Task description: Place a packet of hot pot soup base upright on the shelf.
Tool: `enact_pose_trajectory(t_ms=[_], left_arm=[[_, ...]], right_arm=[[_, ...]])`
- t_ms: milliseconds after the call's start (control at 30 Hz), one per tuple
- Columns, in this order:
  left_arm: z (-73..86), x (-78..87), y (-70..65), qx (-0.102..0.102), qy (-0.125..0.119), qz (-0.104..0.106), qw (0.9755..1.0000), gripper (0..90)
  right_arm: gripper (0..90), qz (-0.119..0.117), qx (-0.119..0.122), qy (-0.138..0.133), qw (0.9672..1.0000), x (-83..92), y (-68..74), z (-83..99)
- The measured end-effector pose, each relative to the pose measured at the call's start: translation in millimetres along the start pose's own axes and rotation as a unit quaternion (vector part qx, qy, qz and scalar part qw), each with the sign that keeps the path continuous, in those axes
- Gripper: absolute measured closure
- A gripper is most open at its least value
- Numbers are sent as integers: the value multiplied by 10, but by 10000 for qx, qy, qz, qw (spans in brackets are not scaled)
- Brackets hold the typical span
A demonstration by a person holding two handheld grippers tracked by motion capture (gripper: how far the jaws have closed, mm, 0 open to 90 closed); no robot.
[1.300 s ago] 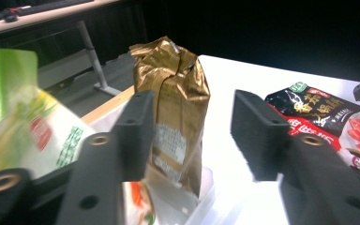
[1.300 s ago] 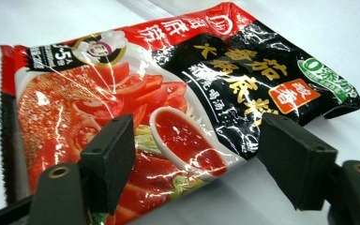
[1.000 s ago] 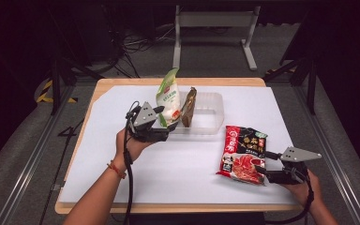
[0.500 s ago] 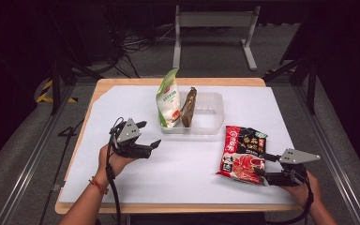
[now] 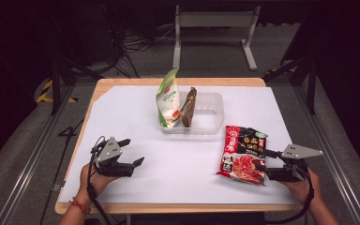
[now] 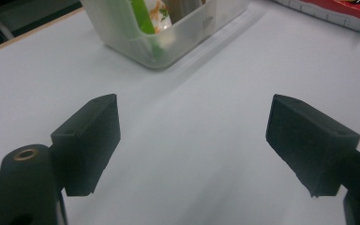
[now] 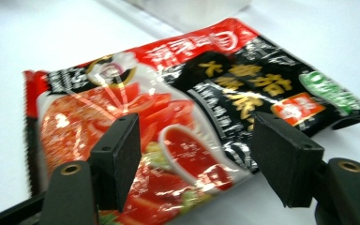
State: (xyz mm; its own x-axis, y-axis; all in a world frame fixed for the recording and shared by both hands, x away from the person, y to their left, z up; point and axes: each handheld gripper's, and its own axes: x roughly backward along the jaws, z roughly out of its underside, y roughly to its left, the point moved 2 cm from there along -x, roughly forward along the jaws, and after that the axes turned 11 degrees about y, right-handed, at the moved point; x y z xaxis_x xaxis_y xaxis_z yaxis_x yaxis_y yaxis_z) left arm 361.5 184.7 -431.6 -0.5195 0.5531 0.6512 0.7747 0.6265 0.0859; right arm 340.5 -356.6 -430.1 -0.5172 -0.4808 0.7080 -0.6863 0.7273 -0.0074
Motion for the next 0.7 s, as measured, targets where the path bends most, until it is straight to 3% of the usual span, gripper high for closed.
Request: enact_pose_trajectory(t_ms=[200,333,367,467,633,700], left_arm=[[115,49,4,95,44,-38,9999,185],[151,25,39,182,124,-72,9997,180],[151,25,39,182,124,-72,9997,175],[165,8,49,202,141,-60,9997,172],[149,-1,12,60,176,-10,9998,203],[149,-3,0,57,159,20,9999,203]], right_arm=[[327,93,-210,38,9997,10,-177,-106],[326,14,-416,17,9991,19,-311,-184],[327,140,-390,64,9991,27,-371,-243],[334,168,-449,10,9988,33,-451,-311],[349,271,-517,88,9983,-87,-599,-411],[343,297,-742,121,9967,-212,-725,-435]])
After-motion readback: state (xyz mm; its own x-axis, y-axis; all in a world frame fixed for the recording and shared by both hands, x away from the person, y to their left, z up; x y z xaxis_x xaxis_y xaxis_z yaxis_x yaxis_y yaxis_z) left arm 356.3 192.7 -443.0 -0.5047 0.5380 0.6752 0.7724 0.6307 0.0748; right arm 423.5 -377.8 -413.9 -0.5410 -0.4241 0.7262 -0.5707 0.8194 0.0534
